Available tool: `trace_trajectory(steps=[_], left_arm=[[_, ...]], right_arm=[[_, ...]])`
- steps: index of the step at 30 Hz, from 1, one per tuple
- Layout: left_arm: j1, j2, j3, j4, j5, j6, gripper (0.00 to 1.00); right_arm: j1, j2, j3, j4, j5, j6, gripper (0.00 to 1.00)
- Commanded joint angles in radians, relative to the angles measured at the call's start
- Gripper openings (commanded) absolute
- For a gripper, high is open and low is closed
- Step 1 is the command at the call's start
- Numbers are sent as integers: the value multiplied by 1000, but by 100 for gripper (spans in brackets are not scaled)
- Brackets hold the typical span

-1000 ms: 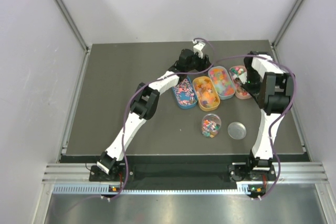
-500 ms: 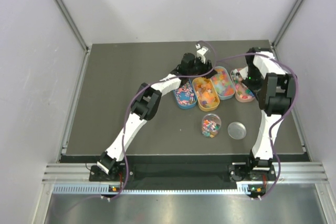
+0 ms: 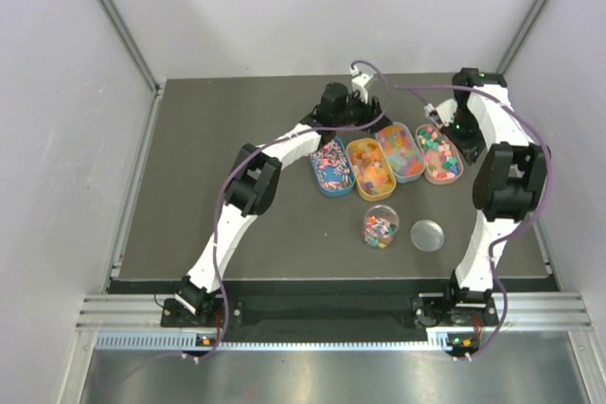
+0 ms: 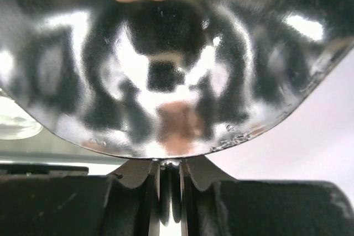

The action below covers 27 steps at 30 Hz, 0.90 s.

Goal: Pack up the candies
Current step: Scoop the fake candies from the storage box.

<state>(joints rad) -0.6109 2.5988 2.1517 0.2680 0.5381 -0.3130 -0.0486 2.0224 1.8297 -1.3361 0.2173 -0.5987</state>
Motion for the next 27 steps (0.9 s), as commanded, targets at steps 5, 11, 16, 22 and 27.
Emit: trace_trajectory(steps=[5, 11, 16, 22, 27], left_arm=[[66, -262, 22, -56, 158, -136, 57], [76, -397, -91, -153, 332, -211, 53], [62, -433, -142, -200, 367, -216, 49], [28, -448, -151, -242, 338, -172, 49], [7, -447, -150, -254, 316, -149, 49]], right_arm=[[3, -188, -47, -140, -121, -113, 0], [19, -267, -85, -141, -193, -177, 0], [73, -339, -122, -140, -214, -245, 0], [157, -390, -139, -101, -201, -297, 0], [190, -387, -106, -130, -202, -296, 0]])
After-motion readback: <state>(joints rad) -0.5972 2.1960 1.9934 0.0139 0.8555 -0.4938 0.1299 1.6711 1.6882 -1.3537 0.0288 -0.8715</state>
